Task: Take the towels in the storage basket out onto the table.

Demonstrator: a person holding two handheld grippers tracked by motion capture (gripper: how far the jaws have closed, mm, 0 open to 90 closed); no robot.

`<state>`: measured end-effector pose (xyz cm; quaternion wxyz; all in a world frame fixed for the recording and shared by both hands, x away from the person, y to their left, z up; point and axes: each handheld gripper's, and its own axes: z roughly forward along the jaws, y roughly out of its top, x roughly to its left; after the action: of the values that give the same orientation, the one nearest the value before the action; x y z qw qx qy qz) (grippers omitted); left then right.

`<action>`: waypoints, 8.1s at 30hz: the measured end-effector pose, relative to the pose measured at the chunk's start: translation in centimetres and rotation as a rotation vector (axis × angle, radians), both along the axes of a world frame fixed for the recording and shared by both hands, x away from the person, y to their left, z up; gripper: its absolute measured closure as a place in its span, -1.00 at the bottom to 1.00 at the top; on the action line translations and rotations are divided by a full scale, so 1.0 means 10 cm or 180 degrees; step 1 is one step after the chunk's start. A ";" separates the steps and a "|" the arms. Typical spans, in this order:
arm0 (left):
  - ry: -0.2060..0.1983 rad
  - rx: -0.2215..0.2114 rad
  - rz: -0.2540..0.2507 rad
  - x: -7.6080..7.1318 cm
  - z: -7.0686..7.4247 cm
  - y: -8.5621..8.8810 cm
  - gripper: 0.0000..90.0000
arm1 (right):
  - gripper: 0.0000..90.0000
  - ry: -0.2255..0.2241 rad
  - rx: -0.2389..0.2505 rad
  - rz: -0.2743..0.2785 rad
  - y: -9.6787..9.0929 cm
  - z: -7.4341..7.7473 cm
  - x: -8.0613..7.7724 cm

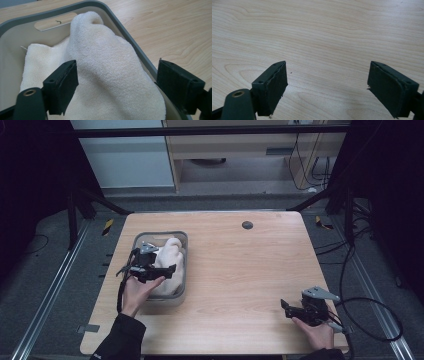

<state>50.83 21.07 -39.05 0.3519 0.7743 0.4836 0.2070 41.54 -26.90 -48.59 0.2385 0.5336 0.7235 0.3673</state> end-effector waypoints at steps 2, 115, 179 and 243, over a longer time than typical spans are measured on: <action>0.0019 0.0004 0.0015 0.01 -0.02 -0.01 -0.66 | -0.64 0.0003 -0.0005 0.0003 0.00 0.00 0.00; -0.0584 -0.0606 0.0039 -0.40 1.35 0.39 0.56 | -0.69 0.0094 -0.0085 0.0064 0.00 -0.02 0.03; -0.0520 -0.0473 -0.0723 -0.26 1.47 -0.91 0.56 | -0.70 -0.0034 -0.0213 0.0028 -0.02 -0.01 0.02; 0.0285 -0.0143 -0.1329 -0.07 0.00 -1.98 0.50 | -0.69 -0.0068 -0.0229 -0.0272 -0.22 -0.03 0.04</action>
<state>50.13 1.25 -39.00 0.3824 0.8580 0.3324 0.0841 41.99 -29.15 -48.92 0.2808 0.5511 0.7102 0.3362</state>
